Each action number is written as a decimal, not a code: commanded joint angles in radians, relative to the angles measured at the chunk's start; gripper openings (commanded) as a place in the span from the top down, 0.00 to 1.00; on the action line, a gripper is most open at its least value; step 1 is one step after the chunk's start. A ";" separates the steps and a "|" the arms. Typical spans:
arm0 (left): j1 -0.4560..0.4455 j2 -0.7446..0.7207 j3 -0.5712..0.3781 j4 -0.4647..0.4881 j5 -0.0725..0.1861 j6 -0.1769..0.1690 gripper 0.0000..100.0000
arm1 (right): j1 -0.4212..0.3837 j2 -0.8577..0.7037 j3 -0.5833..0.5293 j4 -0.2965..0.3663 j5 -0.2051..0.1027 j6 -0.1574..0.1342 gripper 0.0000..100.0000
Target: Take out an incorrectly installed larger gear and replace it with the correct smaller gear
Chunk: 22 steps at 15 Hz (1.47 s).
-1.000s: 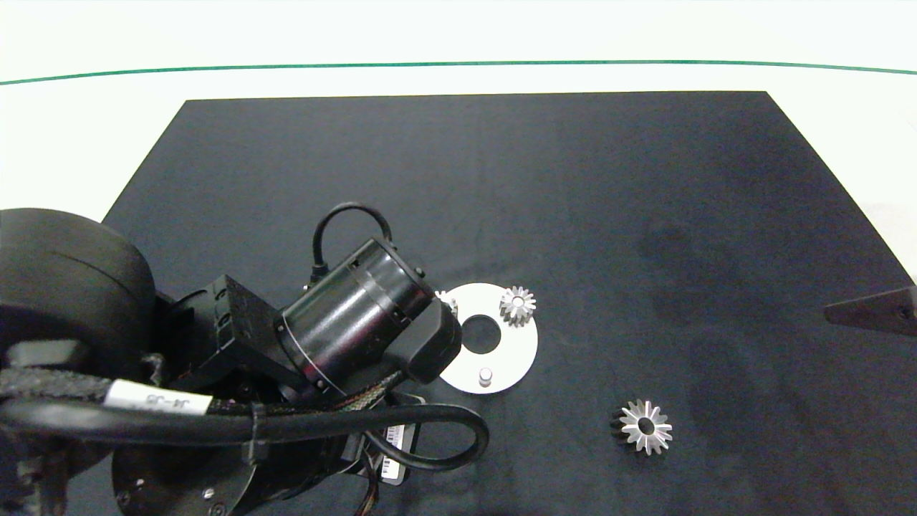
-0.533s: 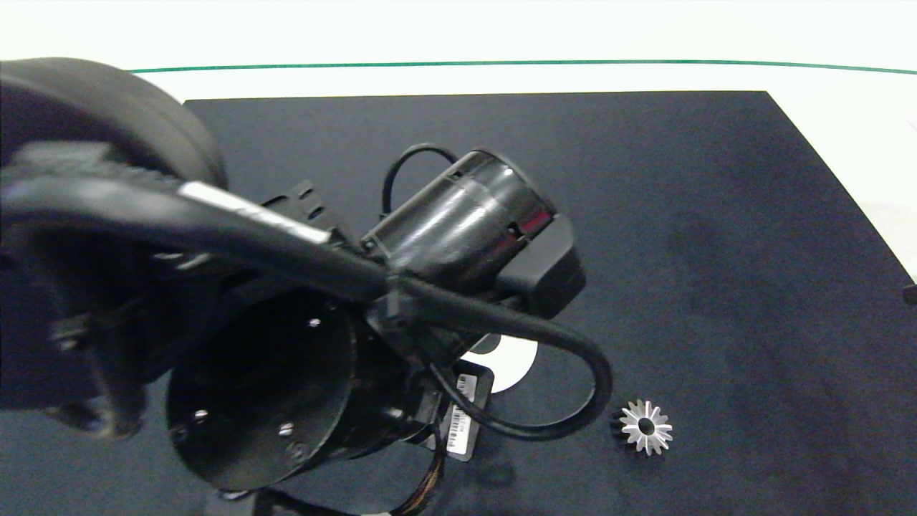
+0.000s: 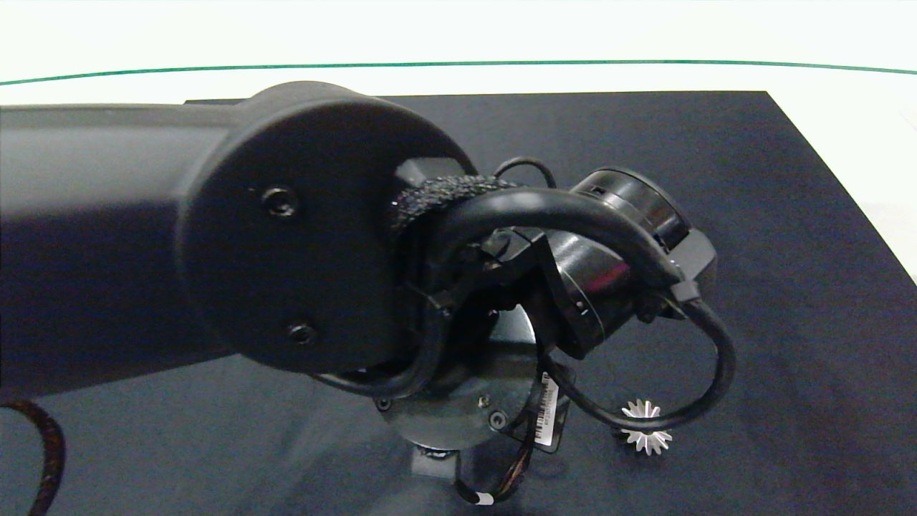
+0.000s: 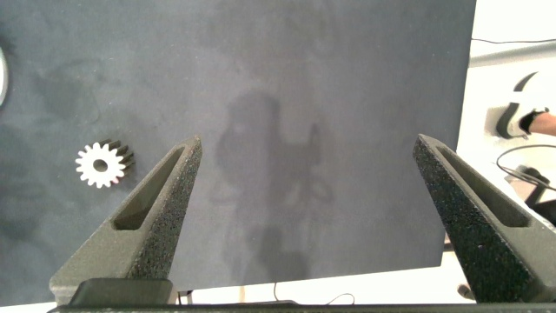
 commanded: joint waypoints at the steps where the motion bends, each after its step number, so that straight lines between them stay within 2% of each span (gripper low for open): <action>1: -0.002 0.045 -0.042 0.007 0.003 -0.002 1.00 | -0.021 -0.007 -0.002 0.005 0.011 -0.010 0.00; 7: -0.002 0.088 -0.110 0.007 0.003 0.001 1.00 | -0.023 -0.040 -0.002 0.005 0.011 -0.024 0.00; 13: 0.039 0.101 -0.108 0.007 0.003 0.047 1.00 | -0.023 -0.038 0.000 0.005 0.012 -0.029 0.00; 22: 0.071 0.121 -0.107 0.012 0.003 0.062 1.00 | -0.023 -0.035 0.001 0.005 0.012 -0.029 0.00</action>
